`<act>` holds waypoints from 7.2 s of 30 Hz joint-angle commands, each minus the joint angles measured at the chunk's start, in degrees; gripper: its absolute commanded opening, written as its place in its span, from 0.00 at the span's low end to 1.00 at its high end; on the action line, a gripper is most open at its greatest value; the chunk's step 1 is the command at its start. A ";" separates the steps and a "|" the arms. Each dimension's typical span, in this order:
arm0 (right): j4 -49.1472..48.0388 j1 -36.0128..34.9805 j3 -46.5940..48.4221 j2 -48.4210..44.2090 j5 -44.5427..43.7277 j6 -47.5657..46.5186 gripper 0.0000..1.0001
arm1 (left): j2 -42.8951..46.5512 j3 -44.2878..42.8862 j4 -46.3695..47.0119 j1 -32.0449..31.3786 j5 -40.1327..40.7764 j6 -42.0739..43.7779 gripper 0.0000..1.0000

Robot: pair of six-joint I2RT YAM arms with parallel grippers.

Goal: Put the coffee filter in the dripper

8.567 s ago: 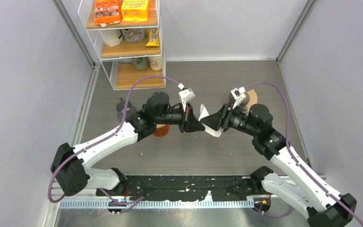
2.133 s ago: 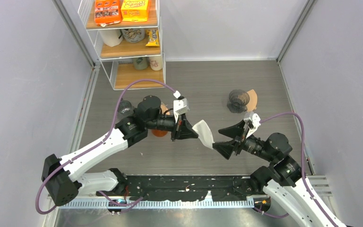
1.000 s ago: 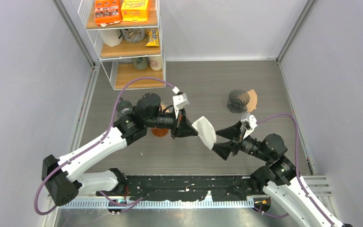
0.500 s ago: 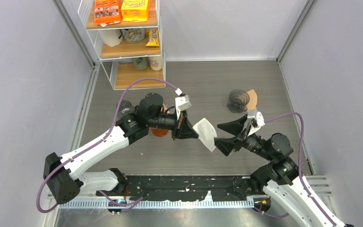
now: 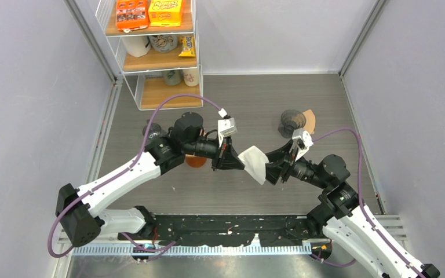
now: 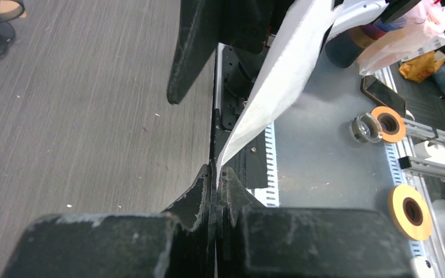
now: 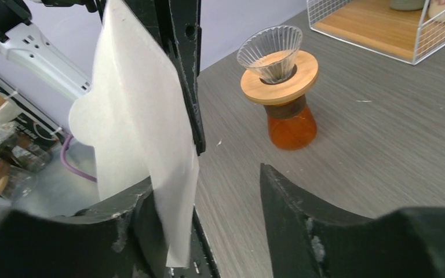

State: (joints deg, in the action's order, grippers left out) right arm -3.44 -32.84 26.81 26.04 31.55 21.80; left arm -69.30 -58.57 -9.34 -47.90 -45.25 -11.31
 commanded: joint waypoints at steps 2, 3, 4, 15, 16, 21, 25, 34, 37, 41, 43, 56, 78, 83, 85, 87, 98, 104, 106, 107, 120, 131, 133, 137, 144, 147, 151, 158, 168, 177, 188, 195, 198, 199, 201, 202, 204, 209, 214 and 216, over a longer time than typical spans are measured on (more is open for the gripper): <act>-3.60 -0.21 2.84 0.44 2.34 0.36 0.48 | -0.80 -4.48 -2.14 -0.09 -0.18 3.98 0.00; -3.55 -0.21 2.83 0.47 2.36 0.31 0.46 | -0.90 -4.64 -2.21 -0.04 -0.09 4.14 0.00; -3.34 -0.21 2.82 0.32 2.52 0.21 0.42 | -0.99 -4.71 -2.32 -0.08 0.04 4.37 0.00; -3.85 -0.21 2.47 -1.84 4.50 0.28 0.05 | -0.53 -4.85 -1.96 0.13 2.16 4.92 0.00; -3.85 -0.18 2.40 -2.03 4.40 0.31 0.05 | -0.65 -4.88 -2.03 0.17 2.21 4.71 0.02; -3.65 -0.16 2.92 -3.05 2.29 1.30 0.05 | -0.79 -4.87 -1.16 0.53 3.05 3.23 0.24; 2.10 -0.21 5.51 -2.36 -4.06 0.36 0.05 | 0.21 -5.08 -1.46 0.61 6.77 2.23 0.73; 17.13 -0.21 10.75 4.23 -23.40 -2.67 0.05 | 0.49 -9.39 -11.07 0.61 37.11 -4.99 1.00; 18.56 -0.38 11.49 6.70 -28.33 -2.73 0.05 | -0.50 -11.54 -11.09 0.61 39.86 -8.12 0.99; 20.24 -1.78 12.96 10.87 -36.07 -3.93 0.05 | -2.21 -13.66 -6.08 0.46 40.06 -17.03 1.00; 20.41 -3.55 13.48 12.26 -39.98 -4.48 0.05 | -3.63 -14.90 -4.40 0.15 39.73 -19.50 0.99; 15.44 -11.49 12.28 18.55 -51.25 -4.92 0.05 | -13.01 -17.74 2.94 -2.57 40.99 -27.97 0.99; 17.44 -13.62 13.56 19.97 -56.45 -4.03 0.05 | -20.41 -22.13 -4.48 -7.08 53.02 -24.17 0.99; 19.05 -13.57 14.43 19.50 -56.72 -2.46 0.05 | -18.62 -18.59 -0.74 -7.21 50.93 -23.19 1.00; 19.15 -13.57 14.78 19.38 -55.67 -1.90 0.05 | -18.78 -18.51 -1.04 -7.21 50.98 -22.55 0.99; 19.29 -13.57 14.96 18.99 -55.07 -1.50 0.05 | -19.02 -19.04 -2.62 -7.21 51.94 -22.21 0.99; 20.50 -13.57 15.89 19.60 -56.75 -2.61 0.05 | -18.25 -20.08 -7.90 -8.66 61.79 -21.60 0.92; 17.57 -13.59 15.25 20.16 -54.00 -4.42 0.05 | -21.81 -26.18 -12.75 -9.45 66.11 -20.98 0.88; 17.48 -13.60 15.26 20.54 -54.37 -4.85 0.05 | -22.40 -26.68 -12.12 -9.49 63.45 -20.86 0.88; 17.21 -13.58 15.28 20.67 -54.33 -4.93 0.05 | -22.63 -26.62 -11.40 -9.57 62.54 -21.16 0.87; 11.07 -13.57 13.26 19.66 -53.04 -3.22 0.05 | -24.54 -27.47 -10.68 -9.58 61.29 -23.50 0.63; 11.71 -13.58 13.67 20.42 -58.19 -2.68 0.05 | -25.29 -27.94 -12.75 -9.53 62.46 -23.59 0.39; 13.20 -13.64 14.00 20.45 -60.31 -2.14 0.05 | -25.12 -27.74 -13.34 -9.56 63.31 -23.59 0.39; 14.22 -13.58 13.80 20.05 -62.04 -1.47 0.05 | -25.17 -27.78 -14.70 -9.56 64.81 -23.82 0.37; 13.21 -13.57 12.58 18.08 -60.97 -0.79 0.05 | -26.43 -30.00 -18.47 -9.58 66.39 -24.66 0.22; 13.43 -13.60 12.40 17.79 -61.38 -0.82 0.05 | -26.76 -30.63 -19.28 -9.55 66.52 -24.73 0.19; 13.63 -13.61 12.23 17.57 -62.34 -0.69 0.05 | -26.59 -30.56 -19.67 -9.58 66.57 -24.57 0.12; 13.03 -13.66 11.21 16.98 -63.90 1.55 0.07 | -26.29 -31.46 -22.35 -9.58 67.58 -25.19 0.03; 4.32 -13.66 12.16 21.31 -58.20 -0.58 0.38 | -27.81 -35.48 -24.68 -10.92 65.17 -24.58 0.00; 1.79 -13.74 13.93 24.31 -62.08 -5.10 0.51 | -28.19 -36.12 -25.34 -11.29 62.92 -23.31 0.00; 0.64 -13.78 14.82 25.37 -66.33 -7.81 0.46 | -27.56 -35.06 -25.27 -11.94 61.70 -21.96 0.00; -1.46 -13.74 13.77 24.49 -64.22 -7.83 0.23 | -27.34 -34.16 -25.22 -11.88 61.09 -21.65 0.00; -0.73 -13.74 12.90 23.13 -64.21 -7.56 0.16 | -27.30 -34.09 -26.42 -11.82 63.50 -21.72 0.00; -0.13 -13.76 12.78 22.50 -64.46 -7.47 0.14 | -27.18 -34.10 -26.67 -11.78 63.83 -21.68 0.00; 0.90 -13.74 12.42 21.74 -65.25 -7.48 0.12 | -26.52 -33.50 -26.66 -11.77 64.02 -21.78 0.00; 1.20 -13.72 12.31 21.54 -65.54 -7.43 0.11 | -26.18 -32.98 -26.30 -11.71 64.18 -21.79 0.00; 2.80 -13.72 12.25 21.04 -66.89 -7.43 0.09 | -25.42 -31.96 -26.20 -11.67 64.80 -22.08 0.00; 4.67 -13.72 12.00 20.28 -67.41 -7.43 0.07 | -24.41 -30.89 -26.22 -11.60 65.52 -22.26 0.00; 5.01 -13.71 12.10 19.65 -65.34 -7.23 0.07 | -24.06 -30.88 -26.45 -11.45 65.32 -22.07 0.00; 5.18 -13.76 12.29 19.22 -64.60 -7.01 0.07 | -23.91 -30.83 -26.78 -11.44 65.69 -21.77 0.00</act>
State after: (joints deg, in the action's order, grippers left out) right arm 2.26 -46.61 38.65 47.18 -32.64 14.35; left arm -96.77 -89.67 -35.44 -59.55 18.17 -33.89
